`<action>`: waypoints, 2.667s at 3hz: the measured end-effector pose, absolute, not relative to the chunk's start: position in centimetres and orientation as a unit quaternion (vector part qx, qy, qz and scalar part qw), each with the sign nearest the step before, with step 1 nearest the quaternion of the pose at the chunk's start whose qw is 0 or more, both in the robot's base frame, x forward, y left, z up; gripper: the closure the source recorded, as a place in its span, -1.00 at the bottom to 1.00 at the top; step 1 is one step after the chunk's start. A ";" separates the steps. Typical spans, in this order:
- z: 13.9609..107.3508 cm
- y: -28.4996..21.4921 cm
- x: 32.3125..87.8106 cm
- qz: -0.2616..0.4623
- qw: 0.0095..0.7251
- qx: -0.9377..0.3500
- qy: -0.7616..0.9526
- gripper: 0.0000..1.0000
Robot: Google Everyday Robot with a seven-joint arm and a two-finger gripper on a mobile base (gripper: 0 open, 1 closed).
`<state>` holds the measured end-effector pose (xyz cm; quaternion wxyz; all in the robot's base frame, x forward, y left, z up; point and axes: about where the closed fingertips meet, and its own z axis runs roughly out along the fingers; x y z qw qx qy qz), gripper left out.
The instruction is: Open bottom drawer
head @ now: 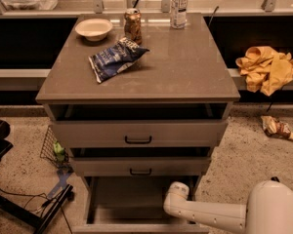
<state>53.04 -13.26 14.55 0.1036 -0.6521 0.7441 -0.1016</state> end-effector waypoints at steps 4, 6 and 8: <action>13.2 -14.4 37.4 -0.032 0.063 -0.612 0.788 1.00; 13.1 -14.2 37.7 -0.031 0.062 -0.612 0.788 0.53; 12.9 -14.2 37.5 -0.029 0.060 -0.612 0.788 -0.40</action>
Offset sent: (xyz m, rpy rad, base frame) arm -0.1560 -0.0241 -0.0334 0.0570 0.1724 -0.1100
